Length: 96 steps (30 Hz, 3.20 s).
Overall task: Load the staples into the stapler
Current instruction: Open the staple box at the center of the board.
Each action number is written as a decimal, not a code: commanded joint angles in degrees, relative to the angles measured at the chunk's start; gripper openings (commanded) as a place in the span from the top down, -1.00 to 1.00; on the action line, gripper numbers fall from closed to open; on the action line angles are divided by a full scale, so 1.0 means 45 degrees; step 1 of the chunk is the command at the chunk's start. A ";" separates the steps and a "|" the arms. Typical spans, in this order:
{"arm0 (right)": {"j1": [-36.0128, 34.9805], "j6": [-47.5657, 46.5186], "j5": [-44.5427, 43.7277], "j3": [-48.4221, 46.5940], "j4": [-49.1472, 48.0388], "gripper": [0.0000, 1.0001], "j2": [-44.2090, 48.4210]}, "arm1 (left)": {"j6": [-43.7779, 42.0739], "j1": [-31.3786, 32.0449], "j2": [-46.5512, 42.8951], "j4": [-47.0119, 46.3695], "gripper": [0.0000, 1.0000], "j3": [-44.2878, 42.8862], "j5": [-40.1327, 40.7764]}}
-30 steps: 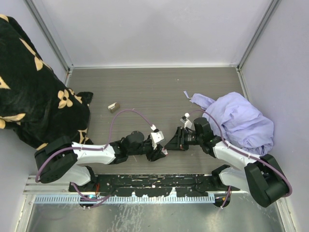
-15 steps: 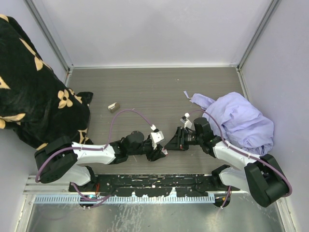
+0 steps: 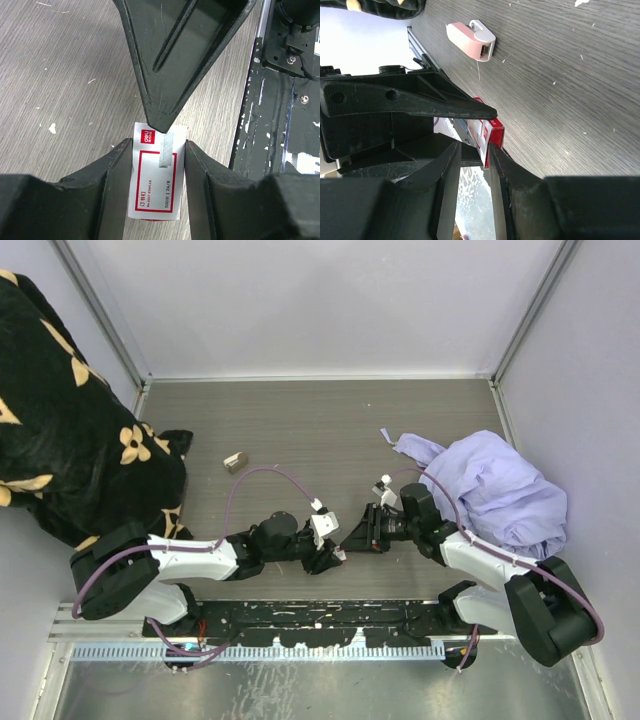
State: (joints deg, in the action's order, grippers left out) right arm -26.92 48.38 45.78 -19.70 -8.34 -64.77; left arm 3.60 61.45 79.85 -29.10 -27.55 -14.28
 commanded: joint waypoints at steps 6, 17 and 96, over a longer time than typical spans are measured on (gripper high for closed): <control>-0.0267 -0.0079 0.0508 -0.0122 -0.0412 0.30 -0.0382 | -0.0087 0.0065 -0.0394 -0.0881 0.13 0.0042 0.0090; -0.0480 0.0137 0.0679 -0.0106 -0.0936 0.30 -0.0674 | -0.0048 0.0075 -0.0333 -0.0964 0.13 0.0012 0.0052; 0.1172 -0.3562 -0.1221 -0.0758 0.2894 0.11 0.0032 | -0.0711 0.0429 0.2655 0.1662 -0.39 -0.2398 0.1657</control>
State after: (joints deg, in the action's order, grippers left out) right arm -21.87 34.33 41.10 -23.22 4.19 -66.24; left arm 0.40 62.96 92.29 -21.12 -36.07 -7.70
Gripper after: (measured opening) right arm 0.449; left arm 0.600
